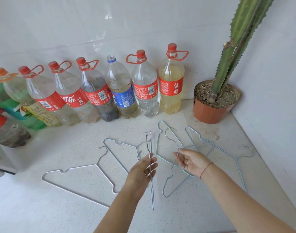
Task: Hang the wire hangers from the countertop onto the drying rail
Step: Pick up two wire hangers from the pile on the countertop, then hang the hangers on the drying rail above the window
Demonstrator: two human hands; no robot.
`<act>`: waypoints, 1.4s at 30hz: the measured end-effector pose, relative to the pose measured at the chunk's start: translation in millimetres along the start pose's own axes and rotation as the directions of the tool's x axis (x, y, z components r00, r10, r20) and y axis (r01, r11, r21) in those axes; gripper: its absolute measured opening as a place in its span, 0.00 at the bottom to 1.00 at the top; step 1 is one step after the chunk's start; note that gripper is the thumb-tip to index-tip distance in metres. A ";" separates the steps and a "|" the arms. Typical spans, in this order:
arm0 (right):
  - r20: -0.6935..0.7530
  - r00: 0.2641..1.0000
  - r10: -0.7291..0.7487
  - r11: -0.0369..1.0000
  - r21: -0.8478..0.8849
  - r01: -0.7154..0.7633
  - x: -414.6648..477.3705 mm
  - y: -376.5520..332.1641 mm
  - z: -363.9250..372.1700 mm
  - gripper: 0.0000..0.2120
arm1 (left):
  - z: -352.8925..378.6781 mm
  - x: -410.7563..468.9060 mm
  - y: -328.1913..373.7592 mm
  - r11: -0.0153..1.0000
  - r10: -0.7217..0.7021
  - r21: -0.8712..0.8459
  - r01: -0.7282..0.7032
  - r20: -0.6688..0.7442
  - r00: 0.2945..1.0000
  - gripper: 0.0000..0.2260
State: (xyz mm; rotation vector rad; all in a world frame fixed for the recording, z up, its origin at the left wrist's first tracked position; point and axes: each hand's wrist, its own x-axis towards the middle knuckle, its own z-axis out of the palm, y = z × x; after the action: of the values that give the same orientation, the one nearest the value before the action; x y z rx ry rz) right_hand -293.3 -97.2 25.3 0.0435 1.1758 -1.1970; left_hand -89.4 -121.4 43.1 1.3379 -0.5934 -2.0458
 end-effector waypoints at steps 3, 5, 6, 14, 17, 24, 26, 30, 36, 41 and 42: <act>0.060 0.995 -0.081 0.989 -0.121 0.088 -15.2 -5.6 12.5 0.03 | -2.1 -8.1 8.8 0.999 0.030 -0.018 -0.030 -0.002 1.000 0.10; 0.105 0.986 -0.132 0.965 -0.216 0.152 -26.0 -8.8 23.8 0.06 | -5.9 -14.7 15.1 0.998 0.058 -0.039 -0.058 -0.001 0.998 0.10; 0.133 0.980 -0.150 0.950 -0.253 0.180 -30.8 -10.2 31.3 0.07 | -8.3 -20.4 19.5 0.996 0.079 -0.047 -0.079 -0.003 0.997 0.11; 0.504 0.854 -0.130 0.799 -0.456 0.392 -78.0 -16.9 107.8 0.10 | -27.7 -98.9 51.1 0.946 0.297 -0.095 -0.309 -0.119 0.947 0.10; 0.645 0.762 -0.059 0.718 -0.502 0.481 -106.3 -12.3 143.8 0.09 | -40.3 -145.5 59.4 0.897 0.410 -0.093 -0.433 -0.193 0.891 0.11; 0.840 0.519 0.157 0.635 -0.488 0.598 -186.6 20.5 213.1 0.07 | -62.2 -264.9 62.7 0.755 0.620 0.057 -0.653 -0.388 0.682 0.10; 0.863 0.462 0.205 0.631 -0.477 0.611 -209.6 34.8 230.5 0.07 | -67.4 -302.9 60.5 0.715 0.653 0.092 -0.693 -0.443 0.615 0.10; 0.895 0.344 0.285 0.638 -0.445 0.628 -262.4 67.6 266.0 0.08 | -79.4 -379.9 57.3 0.619 0.700 0.126 -0.775 -0.537 0.471 0.10; 0.901 0.141 0.411 0.676 -0.404 0.616 -361.3 113.1 314.1 0.10 | -94.3 -498.1 55.5 0.475 0.716 0.179 -0.862 -0.648 0.260 0.11; 0.886 -0.036 0.463 0.677 -0.327 0.660 -436.8 156.0 348.2 0.11 | -112.0 -582.8 51.0 0.352 0.684 0.251 -0.902 -0.727 0.064 0.11; 0.881 -0.069 0.467 0.677 -0.306 0.669 -450.8 165.8 354.5 0.11 | -116.2 -598.3 50.0 0.325 0.665 0.269 -0.907 -0.747 0.017 0.10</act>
State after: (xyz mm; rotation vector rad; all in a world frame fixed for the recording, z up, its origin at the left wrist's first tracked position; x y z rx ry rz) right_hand 115.3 80.3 422.6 -1.5150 0.0355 -0.3695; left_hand 208.5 260.0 416.9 1.0790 -0.4276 -0.4000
